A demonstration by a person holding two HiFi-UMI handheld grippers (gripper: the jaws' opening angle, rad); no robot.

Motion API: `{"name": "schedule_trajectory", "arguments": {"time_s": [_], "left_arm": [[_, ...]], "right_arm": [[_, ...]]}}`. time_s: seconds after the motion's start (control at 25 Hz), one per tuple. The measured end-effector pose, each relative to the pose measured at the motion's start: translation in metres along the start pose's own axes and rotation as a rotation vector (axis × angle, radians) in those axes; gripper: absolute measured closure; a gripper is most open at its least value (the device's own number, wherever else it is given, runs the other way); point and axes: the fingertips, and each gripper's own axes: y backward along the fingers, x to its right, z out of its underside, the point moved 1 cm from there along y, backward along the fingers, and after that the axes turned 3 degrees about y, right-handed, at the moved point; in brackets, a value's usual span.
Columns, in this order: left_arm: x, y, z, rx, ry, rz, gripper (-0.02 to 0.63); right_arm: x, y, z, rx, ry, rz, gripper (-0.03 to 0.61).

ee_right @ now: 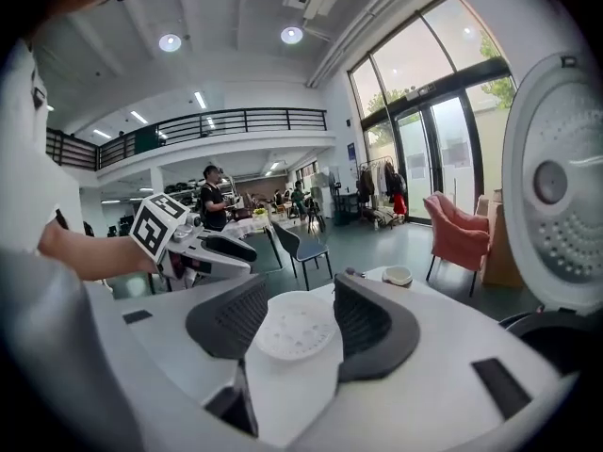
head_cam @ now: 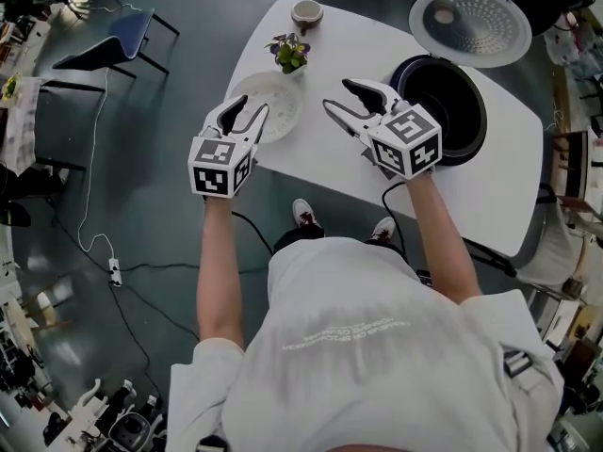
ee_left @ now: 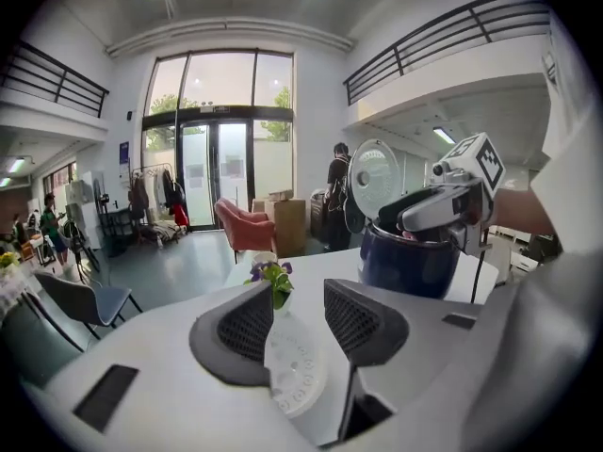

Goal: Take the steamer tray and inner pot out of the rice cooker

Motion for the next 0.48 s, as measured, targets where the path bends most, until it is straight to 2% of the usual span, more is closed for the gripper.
{"name": "schedule_trajectory", "arguments": {"time_s": [0.24,0.48], "left_arm": [[0.014,0.007,-0.053,0.100,-0.040,0.017,0.430],[0.064,-0.012,-0.098,0.154,-0.095,0.106,0.431]], "right_arm": [[0.023,0.048,-0.037,0.075,0.054,0.100,0.344],[0.047,0.113,-0.041,0.110,0.059,0.210,0.344]]}}
